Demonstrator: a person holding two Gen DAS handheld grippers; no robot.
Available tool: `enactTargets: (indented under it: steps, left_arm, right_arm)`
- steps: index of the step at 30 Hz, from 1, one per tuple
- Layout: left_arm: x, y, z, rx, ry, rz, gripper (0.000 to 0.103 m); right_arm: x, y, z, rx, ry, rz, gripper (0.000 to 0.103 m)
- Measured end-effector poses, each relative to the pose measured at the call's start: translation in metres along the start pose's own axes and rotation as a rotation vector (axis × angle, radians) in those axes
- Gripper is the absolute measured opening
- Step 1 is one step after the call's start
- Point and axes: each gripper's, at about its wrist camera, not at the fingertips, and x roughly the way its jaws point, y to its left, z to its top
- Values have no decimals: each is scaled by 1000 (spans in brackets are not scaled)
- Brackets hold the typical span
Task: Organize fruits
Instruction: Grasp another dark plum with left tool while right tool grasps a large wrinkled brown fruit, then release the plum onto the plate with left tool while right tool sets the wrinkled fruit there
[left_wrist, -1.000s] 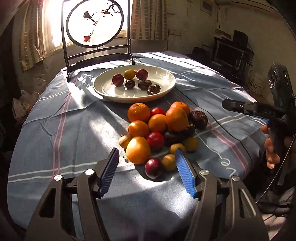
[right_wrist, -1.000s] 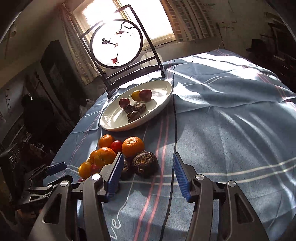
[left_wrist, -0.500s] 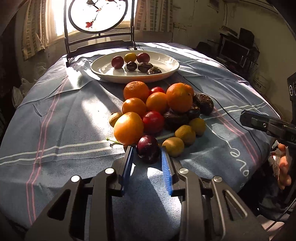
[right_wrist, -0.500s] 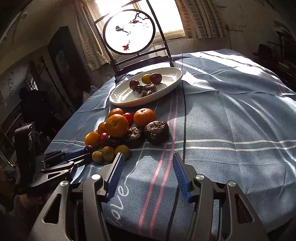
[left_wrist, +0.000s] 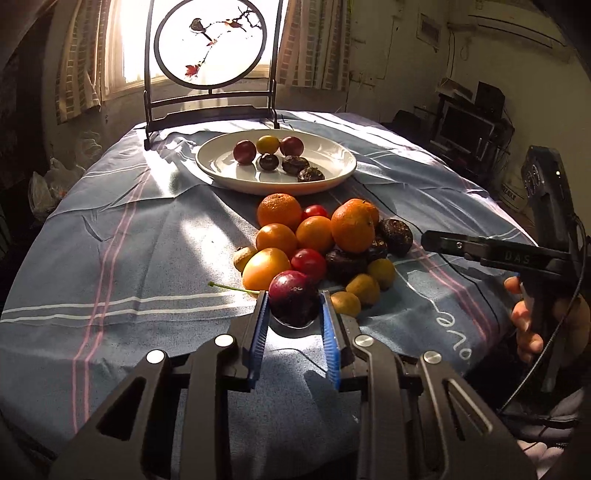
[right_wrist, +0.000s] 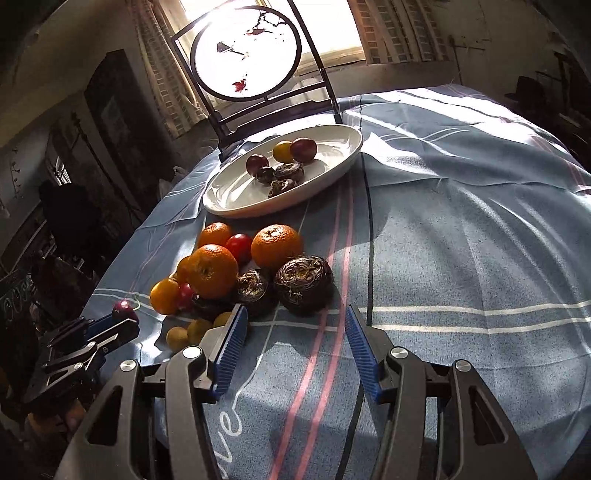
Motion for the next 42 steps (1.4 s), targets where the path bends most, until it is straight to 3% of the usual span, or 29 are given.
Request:
enactTargets:
  steps: [7,12,20,26,36,39,42]
  left_arm:
    - [-5,5,-2,-10,2,-1,26]
    - [-2,8,-4,-26,12,-6,26]
    - [-7,9,3,-23,-12,-1,26]
    - [0,13,33,0,-55,13,26]
    - [70,25,120,-3,-18,16,26]
    - [102,29,137,-14,35,7,26]
    - [131,34,144,-20,108,3,29]
  right_arm:
    - [43,2,21,8,80,-41,55]
    - [47,10,23,-23,91,-59,43]
    - [12,3,19,-10,-9,-9,43]
    - [-6,-3,51,0,-67,23,43]
    - [46,4,130,12,-23,47,43]
    - [73,5,143,21,0,16,43]
    - [95,-2,151,56,23,52,45]
